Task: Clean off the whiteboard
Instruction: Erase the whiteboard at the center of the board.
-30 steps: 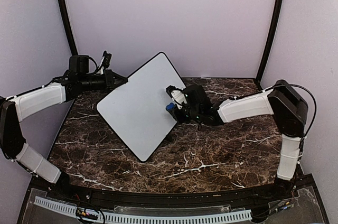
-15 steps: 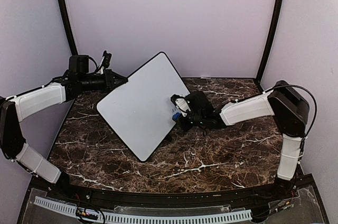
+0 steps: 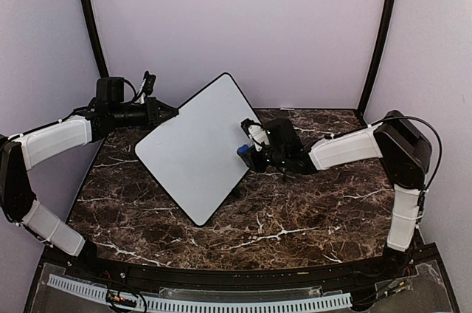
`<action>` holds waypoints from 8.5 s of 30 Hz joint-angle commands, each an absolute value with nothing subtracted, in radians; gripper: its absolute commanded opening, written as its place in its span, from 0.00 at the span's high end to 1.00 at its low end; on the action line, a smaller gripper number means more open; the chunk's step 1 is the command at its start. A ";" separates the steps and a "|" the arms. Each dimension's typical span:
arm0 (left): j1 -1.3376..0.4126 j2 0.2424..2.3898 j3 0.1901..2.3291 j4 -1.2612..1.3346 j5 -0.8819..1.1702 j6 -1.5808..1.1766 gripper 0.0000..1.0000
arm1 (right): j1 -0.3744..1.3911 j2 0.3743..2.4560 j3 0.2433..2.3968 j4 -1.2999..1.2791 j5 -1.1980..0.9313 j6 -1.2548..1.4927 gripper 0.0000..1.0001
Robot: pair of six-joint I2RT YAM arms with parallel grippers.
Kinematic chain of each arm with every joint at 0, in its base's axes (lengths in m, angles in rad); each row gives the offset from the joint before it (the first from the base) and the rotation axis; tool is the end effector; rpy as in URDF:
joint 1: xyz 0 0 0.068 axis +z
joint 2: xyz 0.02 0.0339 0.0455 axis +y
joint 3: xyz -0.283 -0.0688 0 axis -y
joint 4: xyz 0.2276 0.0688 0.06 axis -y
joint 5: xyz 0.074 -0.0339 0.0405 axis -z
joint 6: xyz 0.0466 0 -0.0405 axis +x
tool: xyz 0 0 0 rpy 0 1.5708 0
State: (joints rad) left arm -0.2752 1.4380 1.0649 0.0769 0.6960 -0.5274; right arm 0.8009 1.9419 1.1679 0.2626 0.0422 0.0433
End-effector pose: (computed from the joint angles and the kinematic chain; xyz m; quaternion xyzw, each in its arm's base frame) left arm 0.3011 -0.1161 0.3349 0.1063 0.7751 -0.4708 0.4079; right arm 0.3024 0.3091 0.2020 -0.3092 0.8055 0.1903 0.4683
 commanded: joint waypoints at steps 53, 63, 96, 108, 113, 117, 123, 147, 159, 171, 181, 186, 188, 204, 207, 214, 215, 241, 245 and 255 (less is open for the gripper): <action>-0.321 1.428 1.054 0.060 0.859 -0.491 1.00 | 0.697 2.012 1.298 0.209 -0.059 0.091 0.79; -0.321 1.433 1.055 0.062 0.862 -0.494 1.00 | 0.693 1.974 1.100 0.263 -0.066 0.105 0.80; -0.331 1.406 1.145 -0.067 0.793 -0.421 1.00 | 0.636 1.962 1.065 0.299 -0.108 0.113 0.80; -0.354 1.403 1.153 -0.085 0.771 -0.399 1.00 | 0.630 1.940 1.134 0.307 -0.171 0.109 0.80; -0.354 1.401 1.136 -0.073 0.772 -0.403 1.00 | 0.633 1.970 1.258 0.249 -0.197 0.100 0.79; -0.354 1.405 1.131 -0.066 0.772 -0.405 1.00 | 0.634 1.978 1.269 0.237 -0.195 0.098 0.79; -0.354 1.410 1.128 -0.059 0.780 -0.409 1.00 | 0.641 1.970 1.187 0.224 -0.192 0.092 0.79; -0.354 1.408 1.117 -0.043 0.793 -0.418 1.00 | 0.663 1.983 1.144 0.064 -0.189 0.015 0.80; -0.354 1.406 1.114 -0.040 0.793 -0.420 1.00 | 0.663 1.986 1.229 0.018 -0.165 -0.012 0.80; -0.354 1.403 1.109 -0.040 0.792 -0.416 1.00 | 0.637 2.021 1.423 0.065 -0.112 0.000 0.80; -0.354 1.404 1.106 -0.035 0.800 -0.421 1.00 | 0.615 2.021 1.279 0.068 -0.102 -0.031 0.80; -0.354 1.401 1.104 -0.031 0.802 -0.424 1.00 | 0.579 2.013 1.162 0.101 -0.139 -0.022 0.80; -0.354 1.400 1.102 -0.029 0.802 -0.426 1.00 | 0.575 2.015 1.151 0.106 -0.148 -0.023 0.80; -0.354 1.394 1.101 -0.029 0.802 -0.423 1.00 | 0.577 2.046 1.432 0.048 -0.211 -0.048 0.79; -0.354 1.396 1.100 -0.030 0.802 -0.423 1.00 | 0.577 2.064 1.459 0.037 -0.205 -0.051 0.80; -0.354 1.394 1.100 -0.031 0.801 -0.423 1.00 | 0.576 2.059 1.329 0.068 -0.198 -0.054 0.80; -0.354 1.395 1.100 -0.031 0.802 -0.423 1.00 | 0.577 2.056 1.301 0.077 -0.197 -0.054 0.80; -0.354 1.394 1.098 -0.026 0.805 -0.426 1.00 | 0.573 2.098 1.461 0.028 -0.168 -0.068 0.80; -0.354 1.395 1.098 -0.025 0.806 -0.426 1.00 | 0.557 2.100 1.355 0.070 -0.174 -0.057 0.80; -0.354 1.399 1.096 -0.018 0.813 -0.433 1.00 | 0.520 2.071 1.161 0.137 -0.201 -0.037 0.80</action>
